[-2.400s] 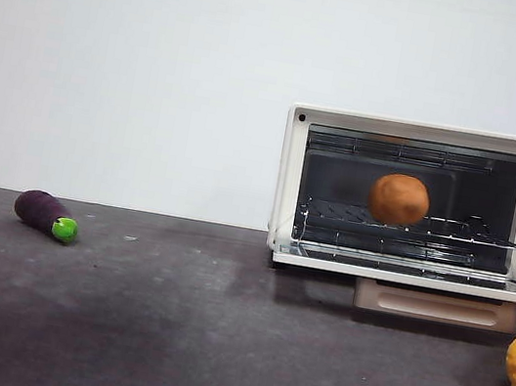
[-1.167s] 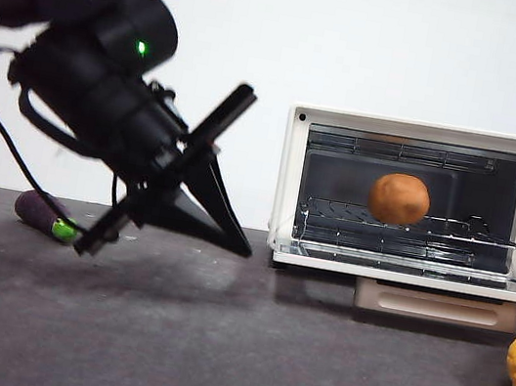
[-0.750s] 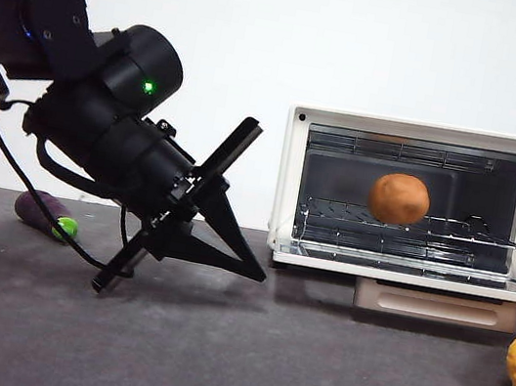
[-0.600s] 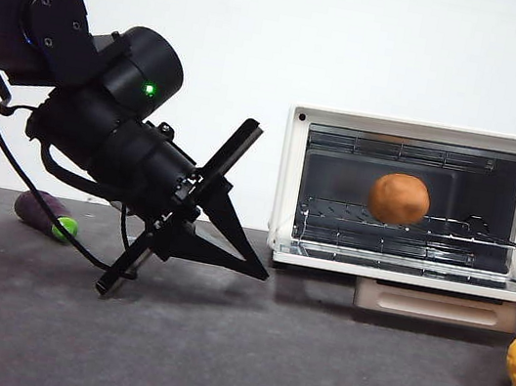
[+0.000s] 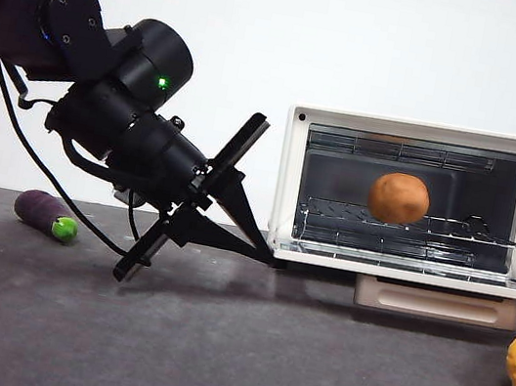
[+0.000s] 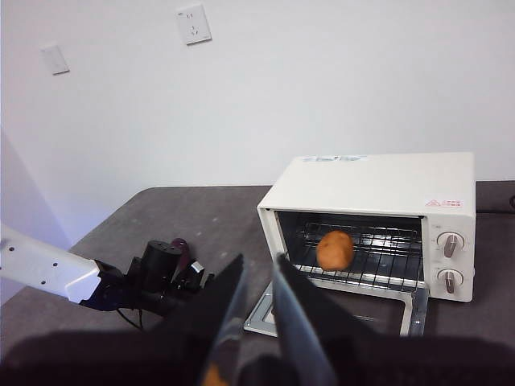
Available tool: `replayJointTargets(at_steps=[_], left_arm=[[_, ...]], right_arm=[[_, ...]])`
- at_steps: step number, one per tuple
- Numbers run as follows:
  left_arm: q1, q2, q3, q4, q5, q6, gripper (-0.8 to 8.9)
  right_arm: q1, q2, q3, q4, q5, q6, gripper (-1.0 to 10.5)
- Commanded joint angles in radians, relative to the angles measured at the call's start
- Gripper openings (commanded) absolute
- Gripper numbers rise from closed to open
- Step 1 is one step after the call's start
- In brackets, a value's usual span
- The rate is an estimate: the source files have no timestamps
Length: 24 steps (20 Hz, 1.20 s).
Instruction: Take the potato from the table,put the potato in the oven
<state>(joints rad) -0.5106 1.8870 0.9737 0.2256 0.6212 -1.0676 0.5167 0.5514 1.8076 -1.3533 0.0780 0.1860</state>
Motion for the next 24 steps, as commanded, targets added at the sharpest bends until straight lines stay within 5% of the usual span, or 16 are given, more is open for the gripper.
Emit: replayJointTargets(at_steps=[1,6,24], left_arm=[[0.002,0.014,0.012,-0.020,-0.019,-0.007,-0.09],[0.006,0.017,0.012,-0.074,-0.079,0.001,-0.08],[-0.014,0.077,0.054,0.053,0.035,-0.077,-0.08]], right_arm=[[-0.001,0.000,-0.005,-0.025,0.001,-0.003,0.6],[-0.001,0.000,-0.005,-0.025,0.001,-0.003,0.6],[0.000,0.000,-0.006,-0.025,0.008,-0.007,0.6]])
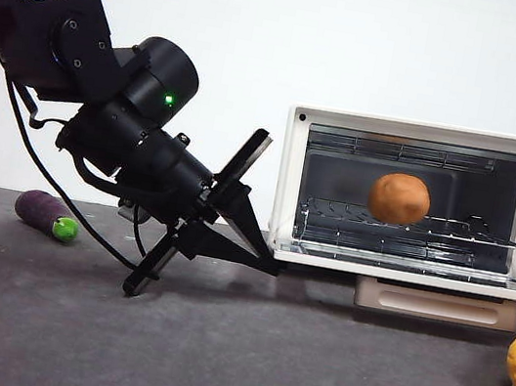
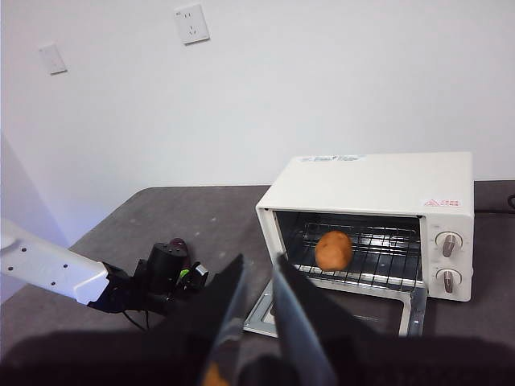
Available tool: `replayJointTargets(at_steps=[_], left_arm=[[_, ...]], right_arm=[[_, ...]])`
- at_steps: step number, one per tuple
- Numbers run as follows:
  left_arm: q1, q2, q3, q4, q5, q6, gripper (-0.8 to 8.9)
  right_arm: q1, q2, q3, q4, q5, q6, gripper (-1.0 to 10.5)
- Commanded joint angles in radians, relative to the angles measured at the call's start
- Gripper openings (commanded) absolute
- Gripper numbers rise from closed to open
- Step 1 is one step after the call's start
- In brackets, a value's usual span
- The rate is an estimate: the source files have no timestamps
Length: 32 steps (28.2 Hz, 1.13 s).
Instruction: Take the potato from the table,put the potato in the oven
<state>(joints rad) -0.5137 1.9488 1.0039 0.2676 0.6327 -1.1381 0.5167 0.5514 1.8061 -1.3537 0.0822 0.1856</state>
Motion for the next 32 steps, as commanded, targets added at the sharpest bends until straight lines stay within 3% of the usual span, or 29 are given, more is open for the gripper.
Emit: replayJointTargets(at_steps=[1,21,32], left_arm=[[-0.016,0.015,0.031,0.011,0.027,-0.007,-0.09],[-0.025,0.015,0.218,-0.043,0.043,-0.009,-0.08],[0.004,0.015,0.293,-0.080,-0.030,-0.026,-0.08]], right_arm=[[0.000,0.000,-0.005,-0.024,0.004,-0.006,0.6],[-0.001,0.000,-0.005,-0.024,-0.001,-0.005,0.6],[-0.001,0.000,-0.005,-0.024,-0.001,-0.005,0.6]])
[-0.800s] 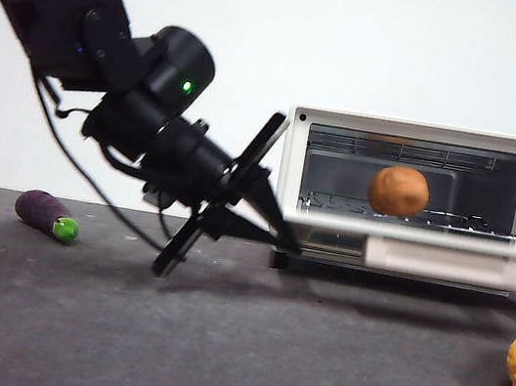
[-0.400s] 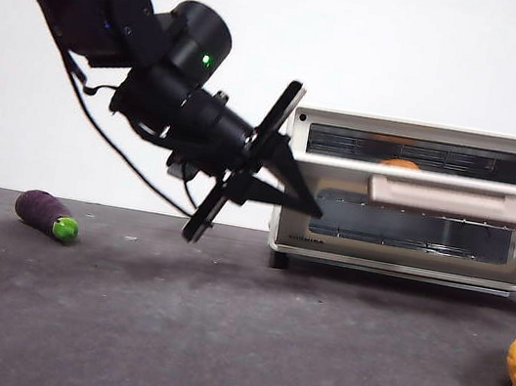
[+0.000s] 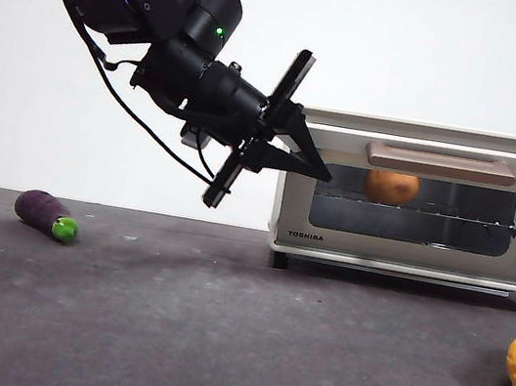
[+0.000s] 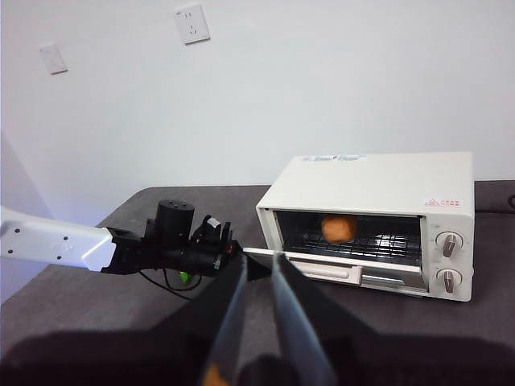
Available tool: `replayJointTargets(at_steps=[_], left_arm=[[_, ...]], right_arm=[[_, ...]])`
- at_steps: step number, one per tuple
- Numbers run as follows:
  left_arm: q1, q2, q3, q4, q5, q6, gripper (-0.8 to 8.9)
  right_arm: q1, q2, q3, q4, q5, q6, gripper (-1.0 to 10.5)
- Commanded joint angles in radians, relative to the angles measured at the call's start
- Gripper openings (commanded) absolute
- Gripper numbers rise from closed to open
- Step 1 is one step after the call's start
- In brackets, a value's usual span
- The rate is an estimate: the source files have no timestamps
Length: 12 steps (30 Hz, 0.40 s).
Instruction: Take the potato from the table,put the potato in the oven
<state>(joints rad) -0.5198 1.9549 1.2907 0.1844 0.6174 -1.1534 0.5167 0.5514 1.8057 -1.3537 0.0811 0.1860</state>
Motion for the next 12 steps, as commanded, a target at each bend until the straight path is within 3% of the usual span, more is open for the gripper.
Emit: replayJointTargets(at_steps=[1,12], left_arm=[[0.014,0.009,0.009,0.004,-0.021,-0.018,-0.08],[0.049,0.009,0.074,0.003,-0.065,-0.052,-0.08]], right_arm=[[-0.001,0.000,-0.004,-0.024,0.001,-0.006,0.6],[-0.001,0.000,-0.004,-0.024,0.002,-0.006,0.6]])
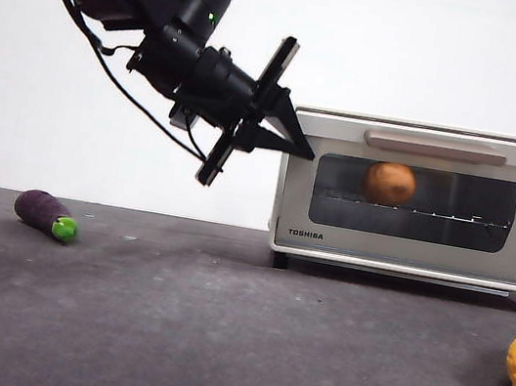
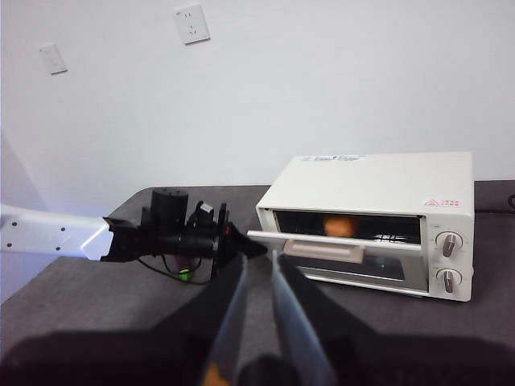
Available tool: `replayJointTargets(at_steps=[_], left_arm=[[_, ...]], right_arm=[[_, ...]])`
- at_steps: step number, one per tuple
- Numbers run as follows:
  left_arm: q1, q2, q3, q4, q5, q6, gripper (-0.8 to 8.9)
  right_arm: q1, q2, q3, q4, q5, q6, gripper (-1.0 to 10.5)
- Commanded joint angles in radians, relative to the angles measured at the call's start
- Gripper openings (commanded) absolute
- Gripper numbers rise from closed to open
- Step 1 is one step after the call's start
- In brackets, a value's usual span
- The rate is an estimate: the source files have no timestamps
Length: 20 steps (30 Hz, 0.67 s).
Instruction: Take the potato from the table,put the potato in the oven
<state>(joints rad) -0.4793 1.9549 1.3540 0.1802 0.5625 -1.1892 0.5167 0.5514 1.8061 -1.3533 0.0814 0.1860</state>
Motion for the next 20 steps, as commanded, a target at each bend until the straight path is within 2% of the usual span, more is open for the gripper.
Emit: replayJointTargets(at_steps=[1,12,16,20], left_arm=[[0.012,0.009,0.020,0.008,-0.014,-0.017,-0.08],[0.031,0.009,0.073,0.007,0.000,-0.011,-0.08],[0.031,0.008,0.073,0.009,0.061,0.002,-0.08],[0.031,-0.003,0.073,0.017,0.167,0.027,-0.08]], right_arm=[[-0.001,0.000,-0.005,-0.025,0.001,-0.006,0.6],[-0.001,0.000,-0.005,-0.025,0.015,-0.016,0.6],[0.000,0.000,-0.005,-0.025,0.069,-0.021,0.6],[0.000,0.000,-0.005,-0.025,0.109,-0.021,0.6]])
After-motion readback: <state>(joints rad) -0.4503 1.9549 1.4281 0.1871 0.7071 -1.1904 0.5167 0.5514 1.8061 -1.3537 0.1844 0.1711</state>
